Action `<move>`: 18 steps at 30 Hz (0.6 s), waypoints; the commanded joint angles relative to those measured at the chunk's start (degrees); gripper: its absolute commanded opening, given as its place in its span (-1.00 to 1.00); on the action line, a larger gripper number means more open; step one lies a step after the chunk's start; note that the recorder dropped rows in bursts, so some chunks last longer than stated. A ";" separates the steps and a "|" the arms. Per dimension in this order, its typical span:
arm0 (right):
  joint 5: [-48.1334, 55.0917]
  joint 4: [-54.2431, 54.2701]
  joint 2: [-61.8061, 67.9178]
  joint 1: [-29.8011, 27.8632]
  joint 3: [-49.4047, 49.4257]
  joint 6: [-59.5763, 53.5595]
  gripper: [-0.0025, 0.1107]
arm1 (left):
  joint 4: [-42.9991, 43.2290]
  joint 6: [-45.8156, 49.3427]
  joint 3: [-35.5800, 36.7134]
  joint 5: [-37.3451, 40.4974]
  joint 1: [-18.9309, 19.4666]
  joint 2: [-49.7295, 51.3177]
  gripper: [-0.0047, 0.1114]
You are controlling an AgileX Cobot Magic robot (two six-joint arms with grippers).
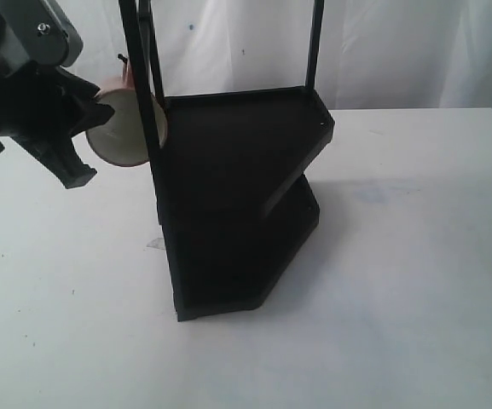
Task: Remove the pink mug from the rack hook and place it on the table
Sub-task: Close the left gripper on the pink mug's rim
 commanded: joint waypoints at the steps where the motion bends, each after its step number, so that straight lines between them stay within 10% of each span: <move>1: -0.46 -0.48 -0.20 -0.24 0.08 0.32 -0.96 | -0.61 -0.58 -0.34 0.36 -0.28 -0.11 -0.71; 18: -0.46 -0.48 -0.20 -0.24 0.08 0.32 -0.96 | -0.61 -3.45 -0.34 0.49 -0.28 -0.22 -0.92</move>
